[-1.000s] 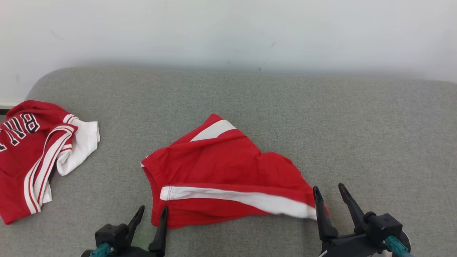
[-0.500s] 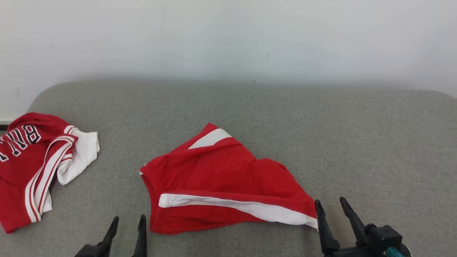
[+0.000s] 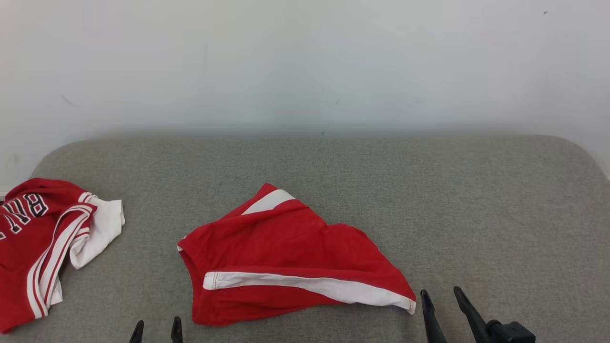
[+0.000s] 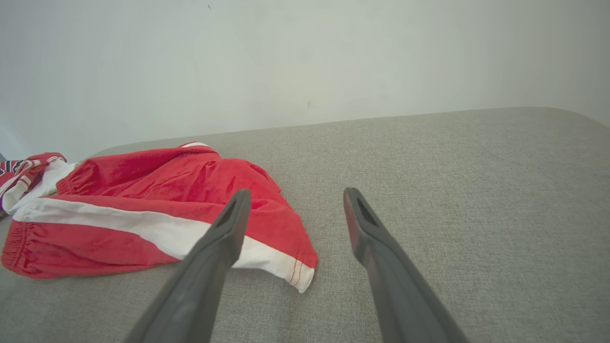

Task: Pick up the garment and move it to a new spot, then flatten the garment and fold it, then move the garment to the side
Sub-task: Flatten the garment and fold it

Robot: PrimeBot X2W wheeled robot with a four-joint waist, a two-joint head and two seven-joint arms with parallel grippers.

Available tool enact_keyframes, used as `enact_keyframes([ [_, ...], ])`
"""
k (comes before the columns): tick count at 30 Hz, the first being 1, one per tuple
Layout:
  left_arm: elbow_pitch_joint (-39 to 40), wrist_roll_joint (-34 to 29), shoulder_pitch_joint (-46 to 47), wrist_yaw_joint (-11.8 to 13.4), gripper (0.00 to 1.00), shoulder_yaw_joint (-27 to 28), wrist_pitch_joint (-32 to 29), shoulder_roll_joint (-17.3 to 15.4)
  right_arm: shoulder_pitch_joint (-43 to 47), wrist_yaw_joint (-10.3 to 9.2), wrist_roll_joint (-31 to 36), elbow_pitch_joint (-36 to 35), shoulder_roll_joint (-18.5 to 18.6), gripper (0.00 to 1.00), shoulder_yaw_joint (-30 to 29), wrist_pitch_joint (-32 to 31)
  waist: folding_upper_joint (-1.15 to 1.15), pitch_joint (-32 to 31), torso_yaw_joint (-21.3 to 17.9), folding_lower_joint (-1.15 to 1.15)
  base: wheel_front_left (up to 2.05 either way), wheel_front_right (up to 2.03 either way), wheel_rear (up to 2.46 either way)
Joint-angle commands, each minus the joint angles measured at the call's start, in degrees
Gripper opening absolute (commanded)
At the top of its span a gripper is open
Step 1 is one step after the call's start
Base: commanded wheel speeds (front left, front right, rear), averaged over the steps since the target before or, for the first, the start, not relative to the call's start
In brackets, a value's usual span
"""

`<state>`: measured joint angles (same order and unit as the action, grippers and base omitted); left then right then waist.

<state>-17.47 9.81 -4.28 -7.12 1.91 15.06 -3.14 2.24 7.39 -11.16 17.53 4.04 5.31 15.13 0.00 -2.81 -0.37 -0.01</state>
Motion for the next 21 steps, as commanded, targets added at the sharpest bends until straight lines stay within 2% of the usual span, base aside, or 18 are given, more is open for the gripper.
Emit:
enact_keyframes([
  [1,0.3,-0.4,-0.5,-0.3,1.00,0.0,0.2,0.2,0.5,0.20,-0.1,0.1,-0.1,1.00,0.0,0.0,0.00,0.1,-0.1,0.01,0.00,0.00,0.00],
  [9,1.0,0.7,1.5,-0.2,1.00,-2.9,0.2,0.3,0.2,0.20,-1.6,4.7,0.3,1.00,0.4,0.0,0.00,2.5,0.7,0.01,0.00,0.00,0.00],
  [21,1.3,0.9,4.8,-0.3,1.00,-6.1,0.2,0.3,-5.2,0.20,-4.3,11.4,0.1,1.00,0.6,0.0,0.00,6.7,2.3,0.01,0.00,0.00,0.00],
])
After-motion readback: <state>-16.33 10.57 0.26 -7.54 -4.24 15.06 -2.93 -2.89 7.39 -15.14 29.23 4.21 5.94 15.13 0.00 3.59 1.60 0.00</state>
